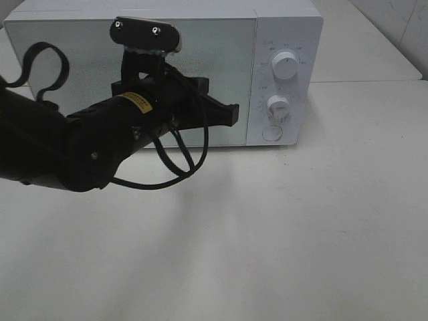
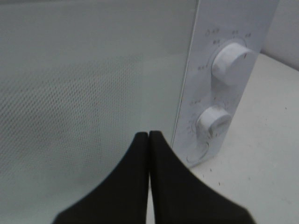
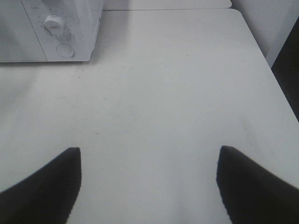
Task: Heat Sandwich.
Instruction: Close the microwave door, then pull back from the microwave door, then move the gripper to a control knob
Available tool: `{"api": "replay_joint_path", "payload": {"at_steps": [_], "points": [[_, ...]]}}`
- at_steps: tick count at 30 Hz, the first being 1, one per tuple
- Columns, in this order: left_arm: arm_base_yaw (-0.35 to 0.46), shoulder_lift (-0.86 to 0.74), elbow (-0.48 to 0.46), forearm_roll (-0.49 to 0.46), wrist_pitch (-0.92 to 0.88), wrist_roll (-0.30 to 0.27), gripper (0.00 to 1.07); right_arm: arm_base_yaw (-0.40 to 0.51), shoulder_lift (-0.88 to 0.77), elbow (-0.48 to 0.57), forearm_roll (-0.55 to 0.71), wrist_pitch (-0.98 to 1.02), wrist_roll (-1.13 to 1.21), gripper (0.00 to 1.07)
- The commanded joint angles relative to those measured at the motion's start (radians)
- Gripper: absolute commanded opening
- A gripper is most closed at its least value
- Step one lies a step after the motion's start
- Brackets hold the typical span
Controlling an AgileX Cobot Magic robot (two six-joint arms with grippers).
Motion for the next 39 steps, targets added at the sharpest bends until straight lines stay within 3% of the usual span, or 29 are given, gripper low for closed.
{"api": "replay_joint_path", "payload": {"at_steps": [1,4,5,6,7,9,14,20,26,28,30,33,34,38,39], "points": [[-0.006,-0.049,0.03,-0.035,0.069,-0.004,0.02,-0.007,-0.027,0.0,0.002,-0.006,-0.014,0.76],[-0.004,-0.107,0.062,-0.043,0.196,-0.003,0.35,-0.007,-0.027,0.0,0.002,-0.006,-0.014,0.76],[-0.004,-0.142,0.088,-0.044,0.252,-0.003,0.68,-0.007,-0.027,0.0,0.002,-0.006,-0.014,0.76],[-0.004,-0.142,0.088,-0.044,0.252,-0.003,0.68,-0.007,-0.027,0.0,0.002,-0.006,-0.014,0.76],[-0.004,-0.161,0.102,-0.044,0.277,-0.003,0.84,-0.007,-0.027,0.0,0.002,-0.006,-0.014,0.76],[-0.004,-0.193,0.124,-0.038,0.311,0.0,1.04,-0.007,-0.027,0.0,0.002,-0.006,-0.014,0.76],[-0.004,-0.297,0.172,-0.015,0.482,0.049,1.03,-0.007,-0.027,0.0,0.002,-0.006,-0.014,0.76],[0.043,-0.379,0.179,-0.016,0.664,0.052,1.03,-0.007,-0.027,0.0,0.002,-0.006,-0.014,0.76],[0.216,-0.473,0.179,0.002,0.922,0.052,1.03,-0.007,-0.027,0.0,0.002,-0.006,-0.014,0.76],[0.332,-0.527,0.179,0.038,1.052,0.052,1.03,-0.007,-0.027,0.0,0.002,-0.006,-0.014,0.76],[0.363,-0.541,0.179,0.048,1.084,0.052,1.03,-0.007,-0.027,0.0,0.002,-0.006,-0.014,0.76],[0.511,-0.609,0.179,0.097,1.223,0.052,1.03,-0.007,-0.027,0.0,0.002,-0.006,-0.014,0.76],[0.511,-0.609,0.179,0.097,1.223,0.052,1.03,-0.007,-0.027,0.0,0.002,-0.006,-0.014,0.76],[0.679,-0.705,0.179,0.17,1.359,0.047,1.03,-0.007,-0.027,0.0,0.002,-0.006,-0.014,0.76],[0.679,-0.705,0.179,0.17,1.359,0.047,1.03,-0.007,-0.027,0.0,0.002,-0.006,-0.014,0.76]]}}
